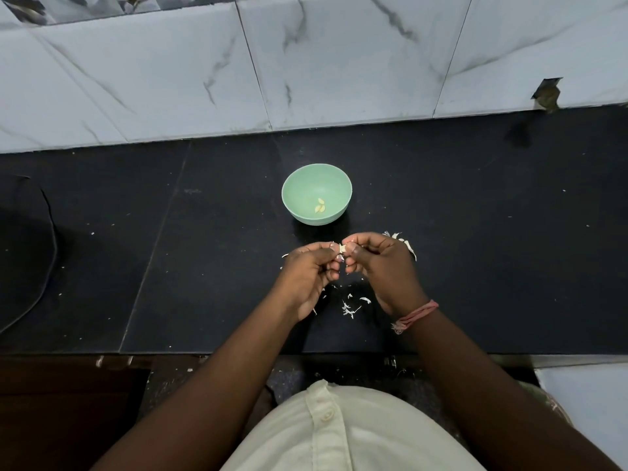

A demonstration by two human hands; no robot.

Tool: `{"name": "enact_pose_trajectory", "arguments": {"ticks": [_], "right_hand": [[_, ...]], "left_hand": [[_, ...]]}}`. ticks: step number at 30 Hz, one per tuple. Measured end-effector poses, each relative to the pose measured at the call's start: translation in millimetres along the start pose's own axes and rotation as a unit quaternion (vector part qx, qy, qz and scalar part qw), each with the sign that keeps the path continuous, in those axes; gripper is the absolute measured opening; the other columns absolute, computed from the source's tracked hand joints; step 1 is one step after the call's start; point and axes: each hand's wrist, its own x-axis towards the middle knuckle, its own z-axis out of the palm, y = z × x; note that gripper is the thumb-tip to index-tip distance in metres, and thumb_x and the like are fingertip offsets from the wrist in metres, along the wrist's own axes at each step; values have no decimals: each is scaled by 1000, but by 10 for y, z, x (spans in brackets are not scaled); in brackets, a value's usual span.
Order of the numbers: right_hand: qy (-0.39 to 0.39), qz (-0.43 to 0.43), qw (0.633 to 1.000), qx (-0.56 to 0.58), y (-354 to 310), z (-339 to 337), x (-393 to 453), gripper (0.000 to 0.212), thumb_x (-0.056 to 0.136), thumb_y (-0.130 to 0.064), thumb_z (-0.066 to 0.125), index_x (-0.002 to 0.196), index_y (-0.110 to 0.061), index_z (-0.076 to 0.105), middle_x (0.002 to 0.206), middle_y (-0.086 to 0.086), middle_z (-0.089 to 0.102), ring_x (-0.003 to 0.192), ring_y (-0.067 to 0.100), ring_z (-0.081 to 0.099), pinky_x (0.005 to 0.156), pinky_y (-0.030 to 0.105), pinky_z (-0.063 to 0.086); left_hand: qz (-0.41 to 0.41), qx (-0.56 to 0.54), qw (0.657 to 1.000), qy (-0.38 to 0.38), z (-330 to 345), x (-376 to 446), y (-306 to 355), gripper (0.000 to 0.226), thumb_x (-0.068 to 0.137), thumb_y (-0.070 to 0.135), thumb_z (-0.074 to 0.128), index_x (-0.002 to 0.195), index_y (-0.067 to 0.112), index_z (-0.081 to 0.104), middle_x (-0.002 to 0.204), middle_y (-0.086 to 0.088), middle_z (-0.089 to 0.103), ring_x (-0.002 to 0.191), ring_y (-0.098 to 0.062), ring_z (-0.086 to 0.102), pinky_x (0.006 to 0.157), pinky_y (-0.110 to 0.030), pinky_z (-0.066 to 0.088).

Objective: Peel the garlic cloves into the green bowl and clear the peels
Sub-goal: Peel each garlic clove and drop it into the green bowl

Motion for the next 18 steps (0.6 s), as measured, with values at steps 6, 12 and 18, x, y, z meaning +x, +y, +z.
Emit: {"name": "enact_pose_trajectory", "arguments": {"ticks": [6,12,18], "right_hand": [[-35,50,991,119,-8,2,-20,20,94,13,53,90,2,69,72,13,66,63,15,58,59,23,53],[49,-23,998,13,-5,50,36,15,91,7,65,104,0,67,83,19,70,64,15,64,61,26,57],[67,-16,997,-33,100,84,25,15,94,3,63,104,-4,72,86,16,75,69,21,70,69,31,61]], "left_hand": [[-31,-18,999,-40,-19,17,49,14,95,-3,51,95,-1,64,70,-8,59,58,-9,52,50,-16,44],[-3,-28,999,-20,60,60,30,18,98,-1,48,89,-1,64,73,-9,58,60,-9,53,52,-16,47],[57,90,994,10,57,64,-70,19,100,3,49,90,0,65,77,-13,58,61,-11,53,56,-21,44]]}}
